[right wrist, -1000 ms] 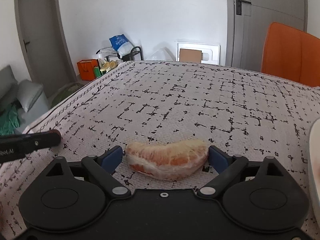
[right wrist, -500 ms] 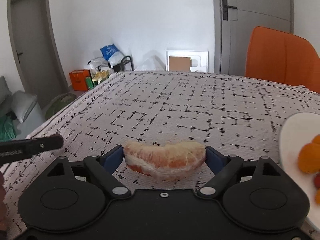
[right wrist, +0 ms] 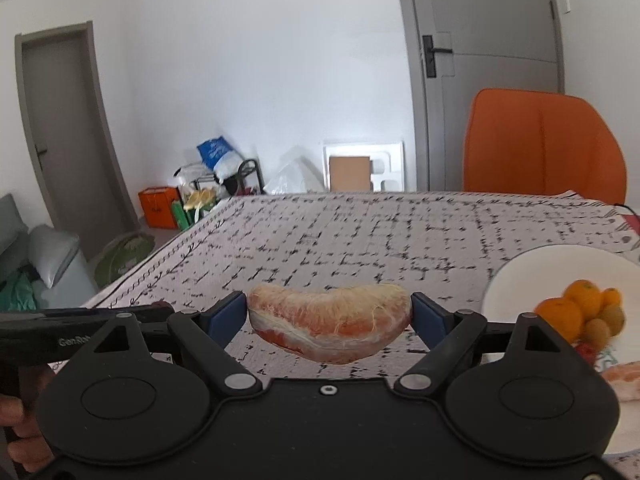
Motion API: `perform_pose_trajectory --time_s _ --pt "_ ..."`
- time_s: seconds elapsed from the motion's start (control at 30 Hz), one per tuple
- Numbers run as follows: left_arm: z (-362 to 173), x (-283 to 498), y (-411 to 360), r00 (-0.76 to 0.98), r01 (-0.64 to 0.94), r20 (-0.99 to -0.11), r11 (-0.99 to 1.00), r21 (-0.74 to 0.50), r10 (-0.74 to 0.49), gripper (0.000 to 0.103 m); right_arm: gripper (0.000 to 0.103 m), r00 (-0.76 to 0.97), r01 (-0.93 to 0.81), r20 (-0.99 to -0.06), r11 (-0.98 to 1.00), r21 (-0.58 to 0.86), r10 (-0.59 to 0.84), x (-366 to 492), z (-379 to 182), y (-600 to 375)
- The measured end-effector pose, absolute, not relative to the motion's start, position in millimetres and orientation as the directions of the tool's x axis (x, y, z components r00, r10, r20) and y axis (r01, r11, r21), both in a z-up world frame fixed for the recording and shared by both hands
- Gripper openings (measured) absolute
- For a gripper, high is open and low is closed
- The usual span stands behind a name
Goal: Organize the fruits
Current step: 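Carry the pomelo segment and brown fruit over the white plate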
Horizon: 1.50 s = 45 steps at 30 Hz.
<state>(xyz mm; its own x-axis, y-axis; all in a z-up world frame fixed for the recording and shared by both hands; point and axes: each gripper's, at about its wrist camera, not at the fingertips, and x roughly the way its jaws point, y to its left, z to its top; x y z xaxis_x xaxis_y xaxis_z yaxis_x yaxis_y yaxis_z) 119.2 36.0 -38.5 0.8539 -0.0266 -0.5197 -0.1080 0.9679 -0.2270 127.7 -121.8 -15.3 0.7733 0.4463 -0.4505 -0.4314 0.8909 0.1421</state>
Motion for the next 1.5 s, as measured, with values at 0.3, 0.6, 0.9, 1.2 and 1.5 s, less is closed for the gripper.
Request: perform_pose_trajectory --time_s 0.3,0.6,0.9,1.2,1.5 --pt "-32.6 122.0 9.0 0.859 -0.061 -0.509 0.973 -0.221 -0.062 0.021 0.085 0.812 -0.379 -0.422 0.914 0.143 0.403 121.1 -8.7 -153.0" --pt "-26.6 124.0 -18.2 0.862 -0.018 -0.499 0.978 -0.206 -0.089 0.021 0.085 0.834 -0.328 -0.413 0.931 0.16 0.365 116.4 -11.7 -184.2" --pt "-24.2 131.0 -43.9 0.858 0.023 -0.5 0.981 -0.191 -0.117 0.021 0.085 0.855 -0.275 -0.407 0.946 0.173 0.323 113.8 -15.6 -216.7" --pt "-24.6 138.4 -66.2 0.854 0.061 -0.502 0.984 -0.17 -0.14 0.021 0.085 0.867 -0.234 -0.419 0.963 0.136 0.27 121.6 -21.8 -244.5" --pt "-21.4 148.1 -88.3 0.851 0.095 -0.501 0.984 -0.149 -0.158 0.021 0.085 0.868 -0.195 -0.44 0.973 0.123 0.229 131.4 -29.9 -272.6"
